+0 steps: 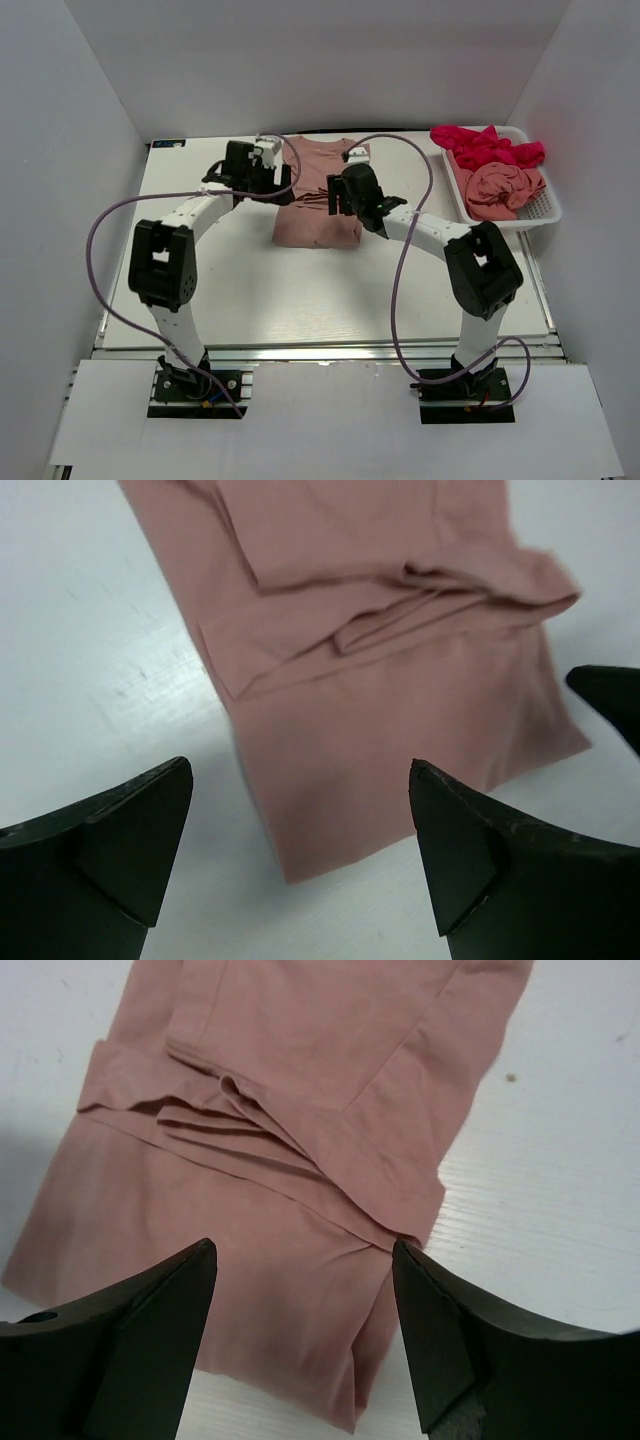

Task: Fold and stack the t-shirts
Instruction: Fold the folded rectangular tshirt in 1/3 of the way

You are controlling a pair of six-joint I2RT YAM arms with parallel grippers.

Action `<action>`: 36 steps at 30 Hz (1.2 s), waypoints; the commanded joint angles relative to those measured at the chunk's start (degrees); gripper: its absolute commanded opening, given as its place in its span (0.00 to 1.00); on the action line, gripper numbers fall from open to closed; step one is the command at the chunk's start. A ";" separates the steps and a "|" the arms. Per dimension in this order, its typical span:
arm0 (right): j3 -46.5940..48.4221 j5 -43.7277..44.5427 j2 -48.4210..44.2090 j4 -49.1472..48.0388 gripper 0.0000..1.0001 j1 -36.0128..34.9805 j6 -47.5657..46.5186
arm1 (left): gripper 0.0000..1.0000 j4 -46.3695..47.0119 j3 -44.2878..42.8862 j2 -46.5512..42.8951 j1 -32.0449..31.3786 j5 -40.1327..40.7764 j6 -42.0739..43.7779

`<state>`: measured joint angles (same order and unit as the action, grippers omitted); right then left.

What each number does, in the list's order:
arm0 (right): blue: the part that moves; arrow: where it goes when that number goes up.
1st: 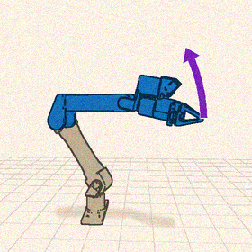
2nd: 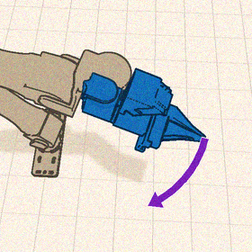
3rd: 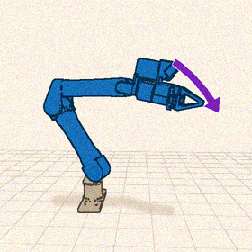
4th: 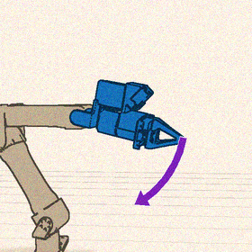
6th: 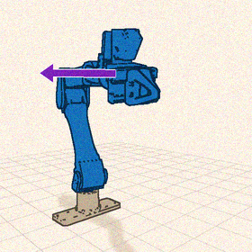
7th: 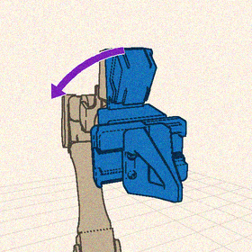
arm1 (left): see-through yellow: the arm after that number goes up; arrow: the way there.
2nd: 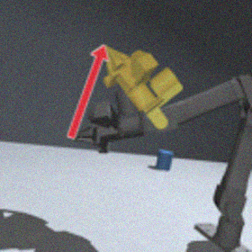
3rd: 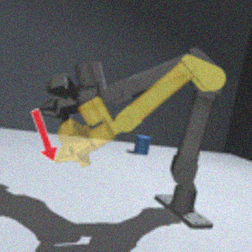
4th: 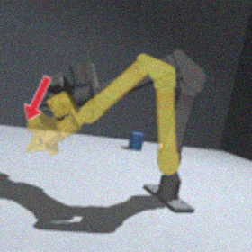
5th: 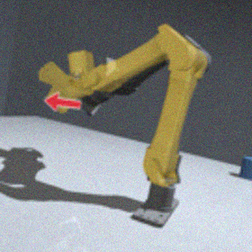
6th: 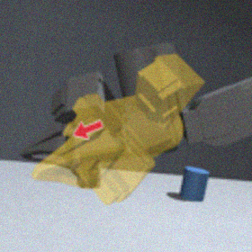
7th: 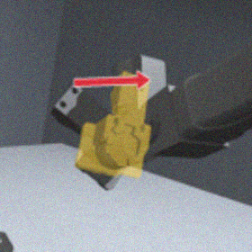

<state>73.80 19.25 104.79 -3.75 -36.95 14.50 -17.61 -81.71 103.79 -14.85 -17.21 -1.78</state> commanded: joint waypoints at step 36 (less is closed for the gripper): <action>22.35 -10.63 25.63 2.60 0.75 -3.83 5.71 | 0.94 19.80 14.47 -3.33 -3.60 -15.31 -18.87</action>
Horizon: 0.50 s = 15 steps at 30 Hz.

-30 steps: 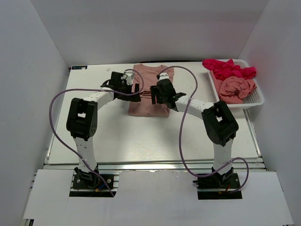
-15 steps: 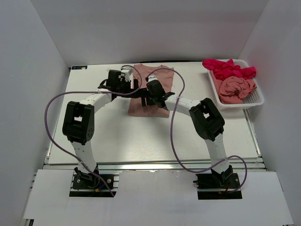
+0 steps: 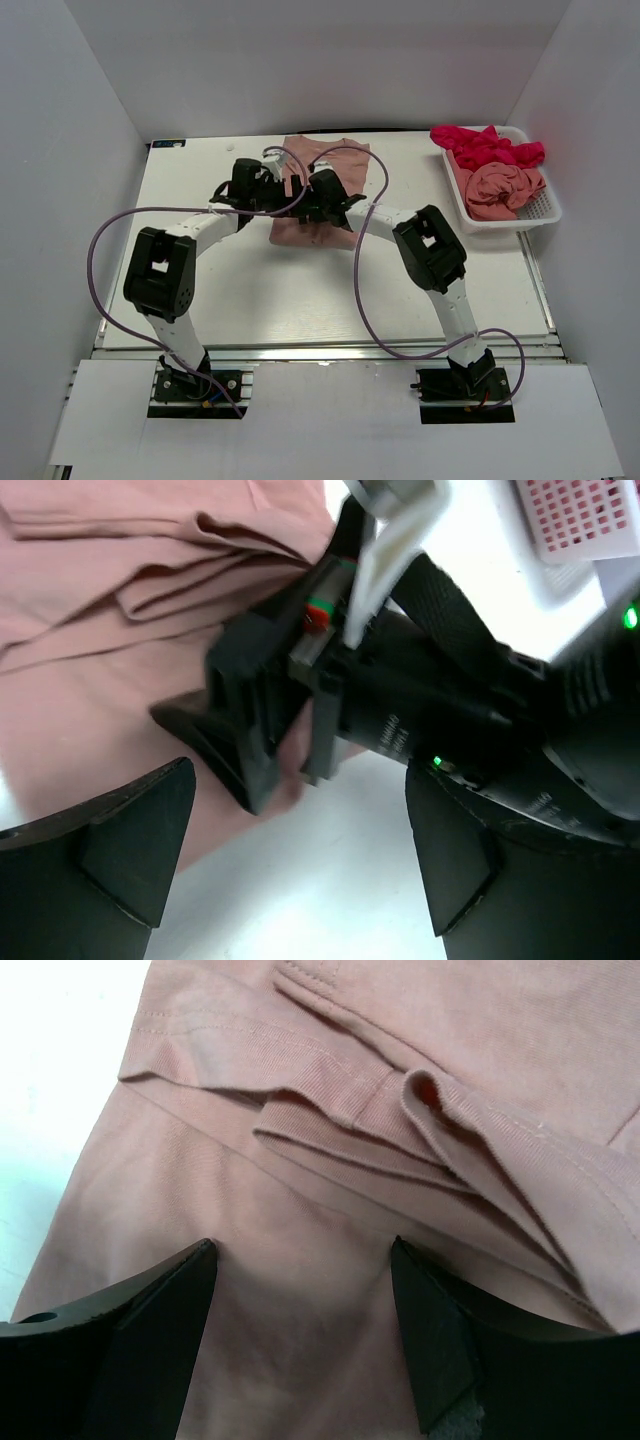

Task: Fold and stack the t-shirts
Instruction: Fold the folded rectangular tshirt in 1/3 of the way

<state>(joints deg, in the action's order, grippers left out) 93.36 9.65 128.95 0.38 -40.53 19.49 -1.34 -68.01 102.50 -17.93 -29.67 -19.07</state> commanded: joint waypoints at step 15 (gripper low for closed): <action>2.88 3.53 0.17 -1.96 0.75 0.54 -2.00 | 0.90 -1.62 -6.92 -5.19 1.50 1.19 3.06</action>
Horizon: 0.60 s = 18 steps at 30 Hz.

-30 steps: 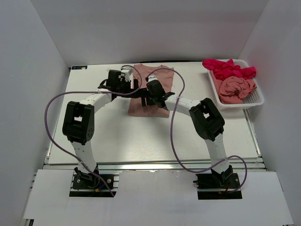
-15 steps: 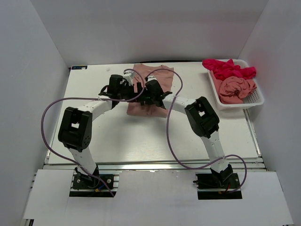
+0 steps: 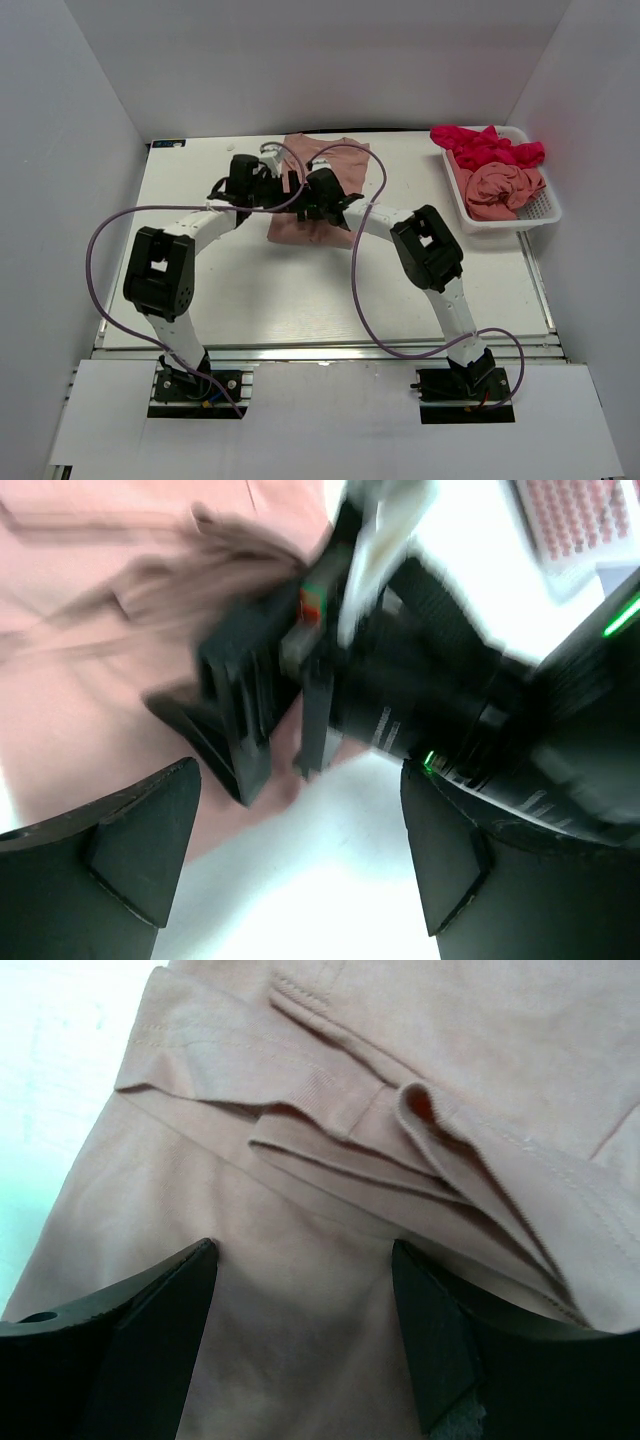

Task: Fold and stack the t-shirts
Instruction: Fold the folded rectangular tshirt in 1/3 of the way

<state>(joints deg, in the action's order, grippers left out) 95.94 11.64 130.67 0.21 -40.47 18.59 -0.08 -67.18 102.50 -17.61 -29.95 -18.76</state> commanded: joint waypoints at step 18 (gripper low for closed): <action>1.62 -0.92 -2.18 -1.35 0.75 3.73 1.71 | 0.90 2.78 13.99 -12.15 0.56 12.18 10.32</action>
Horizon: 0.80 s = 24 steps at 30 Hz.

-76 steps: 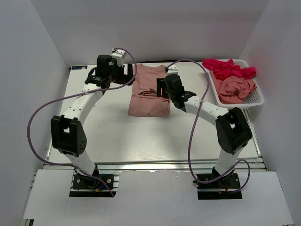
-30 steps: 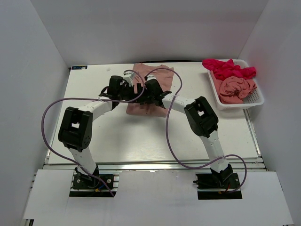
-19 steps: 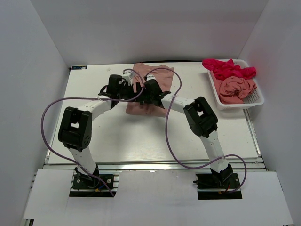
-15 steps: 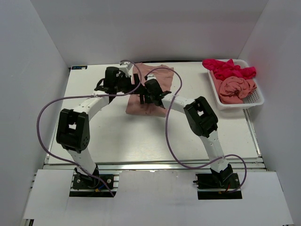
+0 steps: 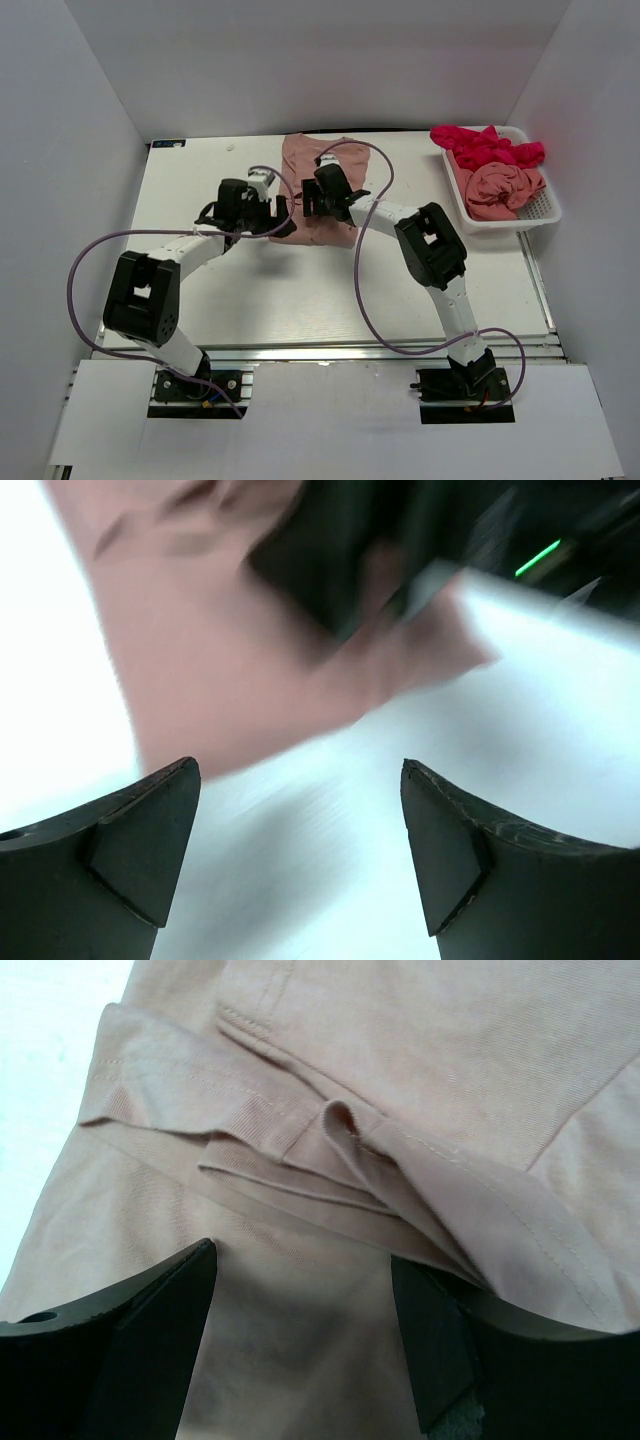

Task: Fold and stack the t-shirts
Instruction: Fold the folded rectangular tshirt in 1/3 of the way

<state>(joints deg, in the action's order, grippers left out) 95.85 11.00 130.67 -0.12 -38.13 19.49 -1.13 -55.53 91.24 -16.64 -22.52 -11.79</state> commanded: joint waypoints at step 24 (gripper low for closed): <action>2.41 -3.27 -0.42 -1.11 0.75 1.57 1.87 | 0.89 23.36 10.87 5.35 -2.25 18.57 6.87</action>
<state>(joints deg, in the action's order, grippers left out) 96.23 8.80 130.67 -0.08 -36.75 20.75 19.27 -45.60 96.40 -18.28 -6.02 -6.13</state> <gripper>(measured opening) 0.753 0.894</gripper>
